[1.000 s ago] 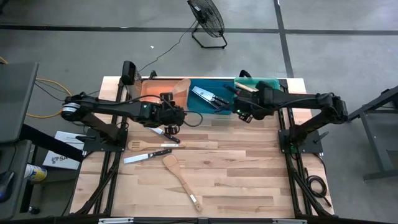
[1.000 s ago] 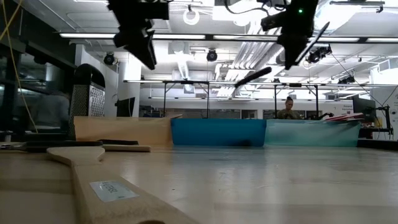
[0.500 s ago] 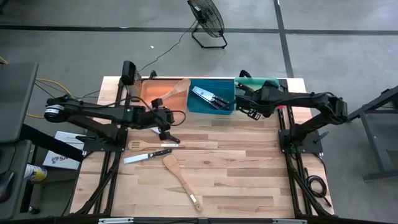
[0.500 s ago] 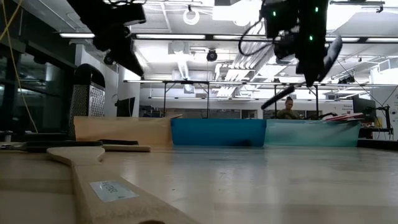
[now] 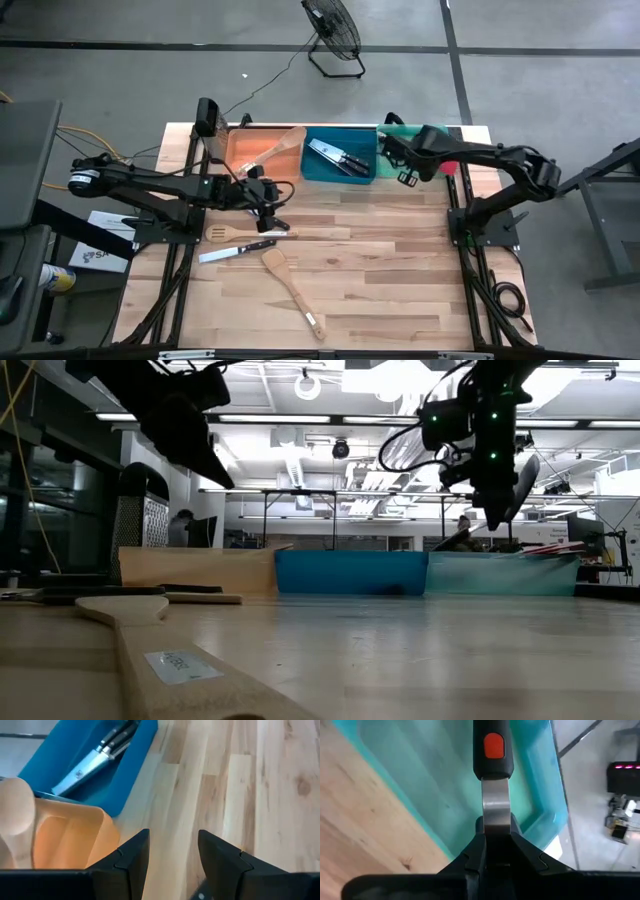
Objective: Pick & Place Kitchen Items
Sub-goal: Put black spatula into the green bin
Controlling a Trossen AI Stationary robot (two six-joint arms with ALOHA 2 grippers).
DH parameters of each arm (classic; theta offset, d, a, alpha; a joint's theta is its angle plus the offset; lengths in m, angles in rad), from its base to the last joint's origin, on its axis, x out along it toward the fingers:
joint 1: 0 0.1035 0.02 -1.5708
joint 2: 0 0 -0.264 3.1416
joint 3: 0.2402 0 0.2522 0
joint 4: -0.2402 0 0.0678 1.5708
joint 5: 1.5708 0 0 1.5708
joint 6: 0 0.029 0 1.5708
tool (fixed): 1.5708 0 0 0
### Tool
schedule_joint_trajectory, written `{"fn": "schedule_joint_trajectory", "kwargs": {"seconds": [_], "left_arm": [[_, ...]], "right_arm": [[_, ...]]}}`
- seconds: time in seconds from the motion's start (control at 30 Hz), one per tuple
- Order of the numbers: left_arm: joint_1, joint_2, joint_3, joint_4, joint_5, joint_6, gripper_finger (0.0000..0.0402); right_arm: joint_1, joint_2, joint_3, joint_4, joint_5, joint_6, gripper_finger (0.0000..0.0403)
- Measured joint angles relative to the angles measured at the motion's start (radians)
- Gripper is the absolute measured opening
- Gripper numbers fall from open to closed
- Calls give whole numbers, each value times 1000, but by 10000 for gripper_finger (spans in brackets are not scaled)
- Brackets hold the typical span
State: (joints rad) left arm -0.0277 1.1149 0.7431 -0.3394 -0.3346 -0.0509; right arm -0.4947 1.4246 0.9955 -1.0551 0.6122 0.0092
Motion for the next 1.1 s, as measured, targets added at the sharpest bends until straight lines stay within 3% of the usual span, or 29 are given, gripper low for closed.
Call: {"fn": "schedule_joint_trajectory", "kwargs": {"seconds": [0.3, 0.73, 1.1], "left_arm": [[1, 0, -2, 0, 16, -7, 164], [1, 0, -2, 0, 17, -7, 164], [1, 0, -2, 1, 18, -7, 164]], "right_arm": [[-133, 0, 0, 38, -106, -118, 52], [-268, 0, -4, 136, -351, -246, 51], [-314, 0, -141, 276, -350, -267, 51]]}}
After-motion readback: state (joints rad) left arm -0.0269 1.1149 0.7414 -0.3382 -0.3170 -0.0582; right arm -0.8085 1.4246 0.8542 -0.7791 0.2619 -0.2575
